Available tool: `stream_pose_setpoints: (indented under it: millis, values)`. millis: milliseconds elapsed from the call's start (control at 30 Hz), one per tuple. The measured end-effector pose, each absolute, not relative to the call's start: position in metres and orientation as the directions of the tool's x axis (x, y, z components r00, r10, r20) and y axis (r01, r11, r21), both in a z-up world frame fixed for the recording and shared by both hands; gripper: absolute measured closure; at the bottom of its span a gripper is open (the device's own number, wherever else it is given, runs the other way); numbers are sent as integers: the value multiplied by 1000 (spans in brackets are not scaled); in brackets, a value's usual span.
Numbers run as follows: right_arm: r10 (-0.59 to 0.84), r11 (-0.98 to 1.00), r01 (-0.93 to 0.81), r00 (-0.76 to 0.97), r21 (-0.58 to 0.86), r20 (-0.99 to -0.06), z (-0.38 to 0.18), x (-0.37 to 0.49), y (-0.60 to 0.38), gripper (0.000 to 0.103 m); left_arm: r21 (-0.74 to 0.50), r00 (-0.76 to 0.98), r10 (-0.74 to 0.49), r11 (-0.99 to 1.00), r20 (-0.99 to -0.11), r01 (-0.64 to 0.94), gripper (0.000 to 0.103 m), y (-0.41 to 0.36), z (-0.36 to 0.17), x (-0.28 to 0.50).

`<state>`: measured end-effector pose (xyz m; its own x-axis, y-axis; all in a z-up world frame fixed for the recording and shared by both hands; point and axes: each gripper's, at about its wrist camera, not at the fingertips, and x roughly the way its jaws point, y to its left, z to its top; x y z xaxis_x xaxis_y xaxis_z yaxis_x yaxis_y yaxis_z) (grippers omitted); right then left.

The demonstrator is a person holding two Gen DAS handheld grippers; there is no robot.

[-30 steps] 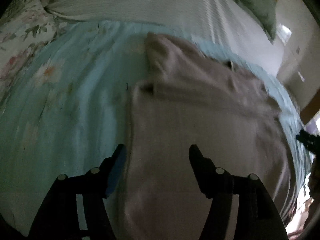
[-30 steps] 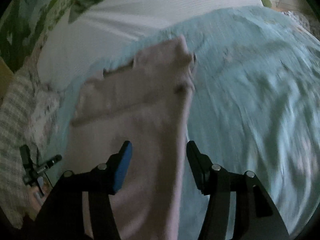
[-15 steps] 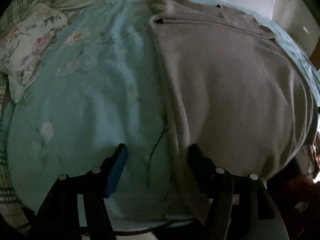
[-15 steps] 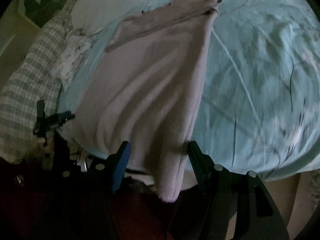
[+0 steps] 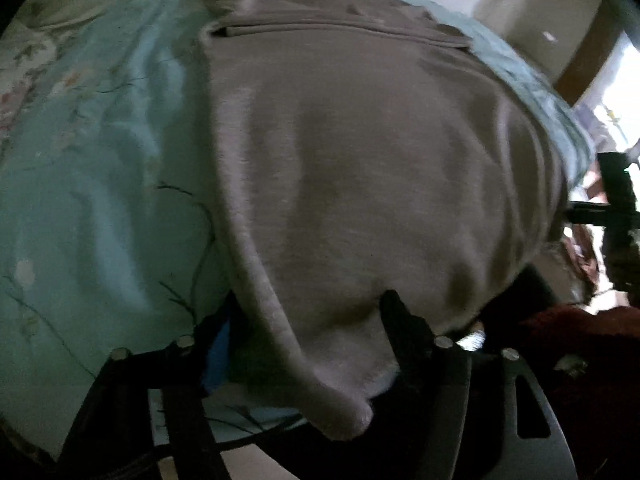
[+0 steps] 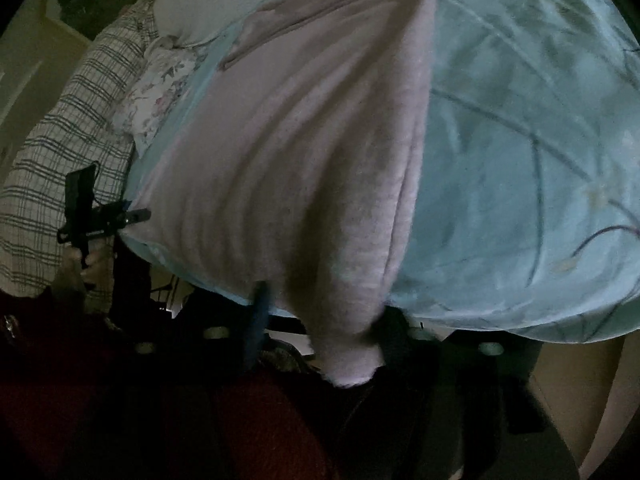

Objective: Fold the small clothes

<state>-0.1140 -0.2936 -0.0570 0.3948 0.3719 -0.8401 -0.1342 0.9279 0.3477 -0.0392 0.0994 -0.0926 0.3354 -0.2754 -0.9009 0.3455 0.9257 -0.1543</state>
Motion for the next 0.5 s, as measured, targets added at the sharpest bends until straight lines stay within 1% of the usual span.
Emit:
stream_pose_setpoints:
  millis: [33,100,133,167,200,267,333,500]
  values:
    - [376,926,-132,403,354,-834,-56,-115,-295,86,-160,332,-282,923,-900,350,52,101,-92,-41]
    - [400,915,-136,425,379,-812,-49,-119,-299,92,-169,331,-291,921,-898,351,73,107,-92,-42]
    - [417,907,-140,435,398,-798,-45,-119,-300,93,-185,328,-303,920,-895,345,78,113,-92,-42]
    - [434,898,-146,448,415,-781,-38,-121,-300,94,-201,327,-315,919,-891,338,90,117,-93,-43]
    - [454,887,-158,465,433,-760,-30,-123,-300,94,-233,326,-340,917,-882,325,94,124,-91,-46]
    - [483,870,-178,497,460,-721,-14,-124,-300,94,-268,339,-367,914,-866,305,97,132,-87,-45]
    - [518,845,-203,544,495,-660,6,-123,-301,94,-314,360,-409,903,-839,293,97,139,-79,-46]
    - [541,813,-232,642,534,-544,46,-106,-304,94,-418,450,-514,857,-730,300,98,139,-43,-44]
